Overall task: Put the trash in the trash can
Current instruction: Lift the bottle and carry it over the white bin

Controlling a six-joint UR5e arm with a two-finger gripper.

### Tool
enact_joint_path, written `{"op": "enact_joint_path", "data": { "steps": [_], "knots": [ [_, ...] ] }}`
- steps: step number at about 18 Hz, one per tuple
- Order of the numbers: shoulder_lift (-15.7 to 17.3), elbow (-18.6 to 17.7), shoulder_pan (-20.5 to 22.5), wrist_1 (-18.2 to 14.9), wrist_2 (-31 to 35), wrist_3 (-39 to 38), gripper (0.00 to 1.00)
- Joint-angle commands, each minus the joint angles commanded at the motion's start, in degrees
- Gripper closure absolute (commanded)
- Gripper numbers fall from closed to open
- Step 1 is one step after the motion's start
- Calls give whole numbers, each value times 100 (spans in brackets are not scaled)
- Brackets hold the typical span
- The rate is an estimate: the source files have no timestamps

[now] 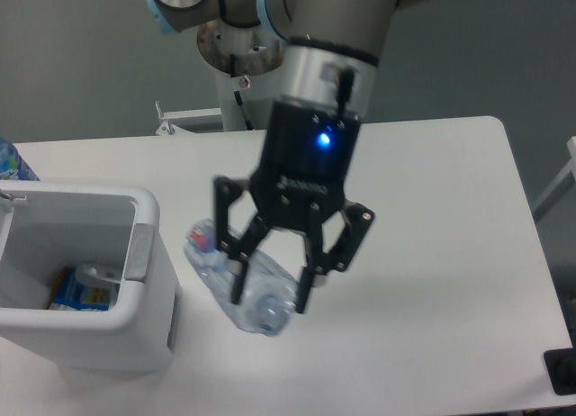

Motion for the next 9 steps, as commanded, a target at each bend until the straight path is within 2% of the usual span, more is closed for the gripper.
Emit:
{"op": "enact_joint_path", "data": {
  "steps": [3,9],
  "knots": [
    [-17,-9,-280,9,-327,298,67],
    [-79,-307,-844,106,-301,238,66]
  ]
}}
